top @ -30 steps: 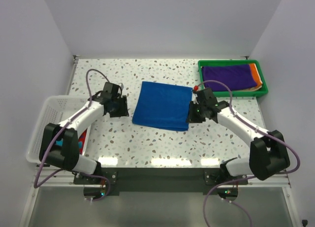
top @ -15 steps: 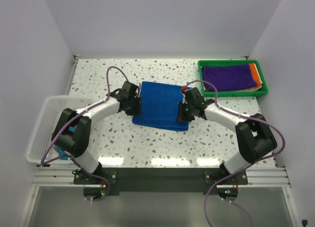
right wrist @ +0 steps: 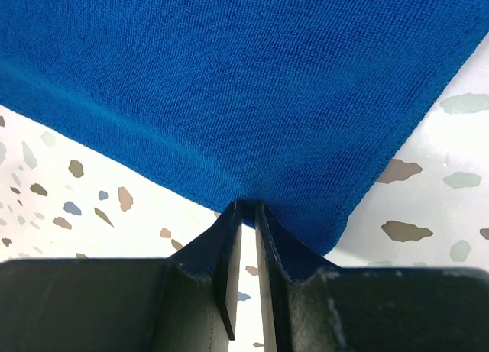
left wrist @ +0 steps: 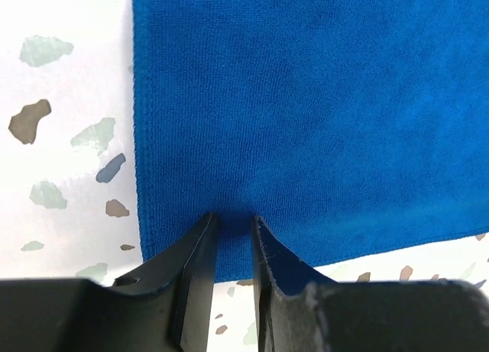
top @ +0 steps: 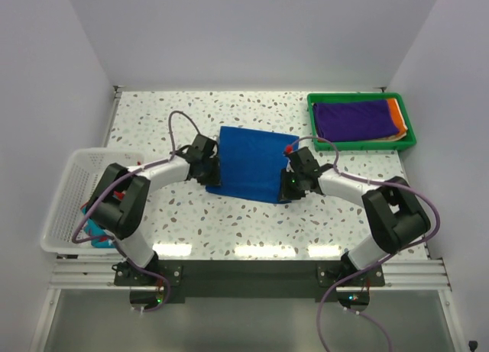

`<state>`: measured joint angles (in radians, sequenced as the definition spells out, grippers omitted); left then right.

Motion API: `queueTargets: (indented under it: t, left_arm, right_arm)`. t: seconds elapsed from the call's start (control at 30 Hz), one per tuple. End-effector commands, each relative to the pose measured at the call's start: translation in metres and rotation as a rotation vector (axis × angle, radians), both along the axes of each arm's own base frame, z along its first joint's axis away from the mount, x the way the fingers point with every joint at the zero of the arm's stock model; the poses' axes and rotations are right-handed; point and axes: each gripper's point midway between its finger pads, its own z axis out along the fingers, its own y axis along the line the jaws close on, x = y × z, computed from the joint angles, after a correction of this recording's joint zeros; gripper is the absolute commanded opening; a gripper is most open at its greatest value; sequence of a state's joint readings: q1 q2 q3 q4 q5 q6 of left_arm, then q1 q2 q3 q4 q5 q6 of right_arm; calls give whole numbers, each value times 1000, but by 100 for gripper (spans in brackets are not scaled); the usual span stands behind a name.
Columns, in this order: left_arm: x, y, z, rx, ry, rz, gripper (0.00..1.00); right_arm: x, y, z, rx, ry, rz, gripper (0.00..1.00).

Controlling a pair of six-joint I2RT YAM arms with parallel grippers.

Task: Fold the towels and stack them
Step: Fold the towel

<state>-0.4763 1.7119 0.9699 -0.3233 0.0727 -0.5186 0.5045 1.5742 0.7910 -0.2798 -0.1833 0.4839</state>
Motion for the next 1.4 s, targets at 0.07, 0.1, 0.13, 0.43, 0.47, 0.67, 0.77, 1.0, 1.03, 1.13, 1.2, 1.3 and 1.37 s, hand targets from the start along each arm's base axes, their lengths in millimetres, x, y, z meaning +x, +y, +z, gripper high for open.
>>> queueTargets:
  t: [0.07,0.1,0.13,0.43,0.47,0.67,0.77,1.0,1.03,1.13,1.2,1.3,1.37]
  left_arm:
    - [-54,22,-31,26,141,68,28]
    - [-62,24,-33,27,156,73,29]
    - [-70,26,-35,24,171,88,29]
    - [-160,32,-45,-69,280,143,32]
    - [-160,29,-37,-92,257,141,34]
    - [-133,20,17,-129,120,125,48]
    - [-92,14,56,-70,-9,54,54]
    - [26,21,119,94,-283,-138,70]
    - [40,25,113,100,-287,-195,74]
    - [74,18,117,92,-343,-342,86]
    - [87,15,117,103,-371,-428,87]
    - [106,5,121,115,-436,-592,88]
    - [116,-1,120,129,-474,-703,87]
  right_arm:
    - [-33,-13,-15,-42,104,28,18]
    - [-38,-13,-15,-41,122,39,18]
    - [-50,-15,-14,-39,157,63,18]
    - [-122,-22,-17,-34,322,163,23]
    - [-124,-20,-12,-18,306,170,23]
    - [-104,-14,37,-11,191,270,29]
    - [-66,-13,73,-88,51,355,35]
    - [47,-24,115,-180,-135,410,53]
    - [57,-28,117,-174,-140,411,55]
    - [85,-34,110,-213,-146,492,63]
    - [98,-34,112,-206,-160,540,63]
    - [118,-41,99,-224,-150,635,61]
    - [124,-38,81,-221,-115,685,61]
